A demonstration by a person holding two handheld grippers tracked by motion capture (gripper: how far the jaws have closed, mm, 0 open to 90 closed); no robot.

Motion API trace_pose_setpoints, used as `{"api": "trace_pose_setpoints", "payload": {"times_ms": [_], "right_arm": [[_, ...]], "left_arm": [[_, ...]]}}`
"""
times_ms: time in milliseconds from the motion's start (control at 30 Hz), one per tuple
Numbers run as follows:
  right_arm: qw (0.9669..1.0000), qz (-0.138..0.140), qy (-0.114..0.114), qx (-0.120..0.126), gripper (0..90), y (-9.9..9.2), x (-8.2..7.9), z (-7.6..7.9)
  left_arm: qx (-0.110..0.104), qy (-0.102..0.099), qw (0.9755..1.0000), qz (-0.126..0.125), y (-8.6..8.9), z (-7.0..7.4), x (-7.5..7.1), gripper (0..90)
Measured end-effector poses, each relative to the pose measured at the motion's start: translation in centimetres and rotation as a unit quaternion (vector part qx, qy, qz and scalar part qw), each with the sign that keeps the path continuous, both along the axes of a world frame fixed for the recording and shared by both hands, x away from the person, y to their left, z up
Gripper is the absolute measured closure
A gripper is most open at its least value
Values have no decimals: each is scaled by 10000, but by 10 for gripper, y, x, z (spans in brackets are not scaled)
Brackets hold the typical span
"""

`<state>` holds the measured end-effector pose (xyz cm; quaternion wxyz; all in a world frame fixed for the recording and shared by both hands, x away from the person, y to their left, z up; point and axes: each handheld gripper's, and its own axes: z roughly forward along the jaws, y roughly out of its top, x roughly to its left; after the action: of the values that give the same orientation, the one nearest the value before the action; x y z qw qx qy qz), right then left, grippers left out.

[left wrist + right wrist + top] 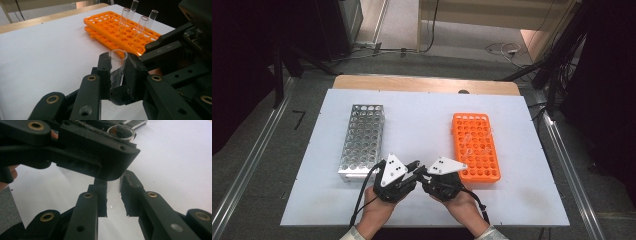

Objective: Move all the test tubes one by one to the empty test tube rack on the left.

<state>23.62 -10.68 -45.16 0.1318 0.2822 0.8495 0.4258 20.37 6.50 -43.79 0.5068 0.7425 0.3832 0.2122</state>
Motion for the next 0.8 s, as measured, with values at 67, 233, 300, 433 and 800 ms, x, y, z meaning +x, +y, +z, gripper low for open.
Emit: {"api": "trace_pose_setpoints", "payload": {"times_ms": [67, 233, 300, 433, 800], "right_arm": [[10000, -13, 3, 11, 724, 0, 0, 0], [10000, 58, 3, 75, 590, -2, -1, 2], [9999, 57, -14, 114, 560, -5, -1, 5], [9997, -27, 7, 225, 478, -17, 0, 10], [9989, -334, -31, 325, 407, -51, 0, 18]], "left_arm": [[-7, 0, 10000, 8, 1, 1, 0, 751], [-70, -17, 9999, 80, 8, 6, 0, 754], [-152, -11, 9998, 145, 16, 11, 0, 754], [-352, 19, 9986, 393, 44, 21, -1, 754], [-490, -70, 9928, 1089, 108, 33, -10, 754]]}}
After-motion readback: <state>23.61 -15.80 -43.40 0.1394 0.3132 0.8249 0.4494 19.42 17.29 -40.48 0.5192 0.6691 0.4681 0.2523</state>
